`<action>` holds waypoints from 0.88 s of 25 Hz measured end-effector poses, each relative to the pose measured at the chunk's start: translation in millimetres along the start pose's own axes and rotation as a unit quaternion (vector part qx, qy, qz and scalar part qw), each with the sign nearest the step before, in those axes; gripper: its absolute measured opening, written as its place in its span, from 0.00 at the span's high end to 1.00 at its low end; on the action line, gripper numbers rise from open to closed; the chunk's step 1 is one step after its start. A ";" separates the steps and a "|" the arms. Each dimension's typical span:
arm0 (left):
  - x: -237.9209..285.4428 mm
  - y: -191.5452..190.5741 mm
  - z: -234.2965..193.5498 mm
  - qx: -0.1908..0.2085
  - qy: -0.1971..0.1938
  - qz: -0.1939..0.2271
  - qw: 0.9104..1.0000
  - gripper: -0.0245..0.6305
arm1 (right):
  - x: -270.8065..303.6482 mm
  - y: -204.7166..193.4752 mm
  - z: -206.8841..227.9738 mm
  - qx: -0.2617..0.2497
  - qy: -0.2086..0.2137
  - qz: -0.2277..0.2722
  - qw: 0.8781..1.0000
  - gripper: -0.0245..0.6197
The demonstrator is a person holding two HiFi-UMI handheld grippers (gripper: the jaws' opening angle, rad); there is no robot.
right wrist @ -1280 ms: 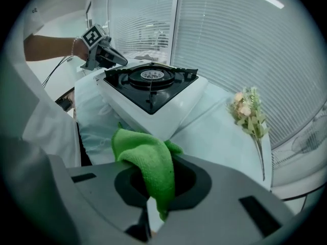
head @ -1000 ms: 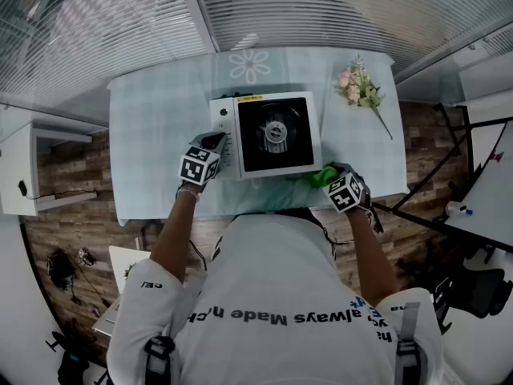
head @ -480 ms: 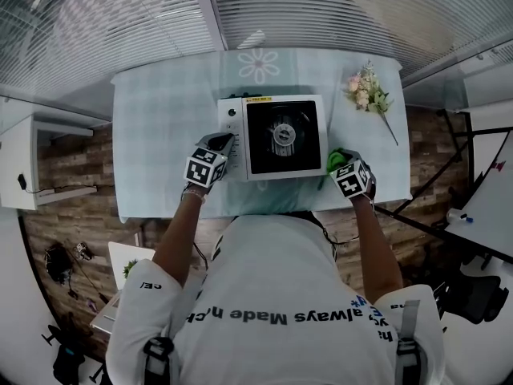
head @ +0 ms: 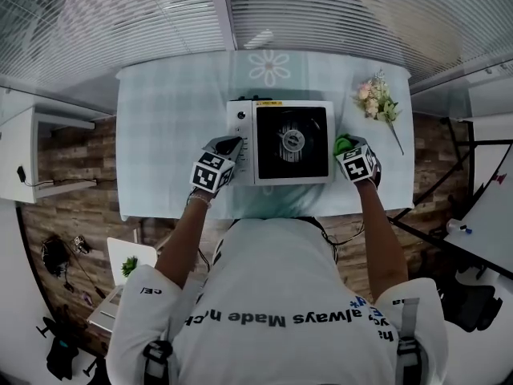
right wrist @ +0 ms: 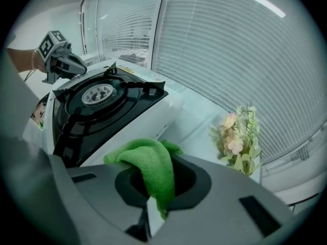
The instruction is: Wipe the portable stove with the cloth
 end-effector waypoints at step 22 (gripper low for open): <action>2.3 0.3 4.4 -0.016 -0.022 0.017 0.999 0.95 | 63.2 73.9 67.8 -0.025 -0.024 0.001 0.999 0.92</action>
Point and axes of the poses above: the fingertips, and each gripper's own axes: x forward along the fingers, z to its right, y out of its top, the point moved 4 cm from there along -x, backward along the fingers, and after that the axes turned 5 degrees about z, right-handed, at the moved point
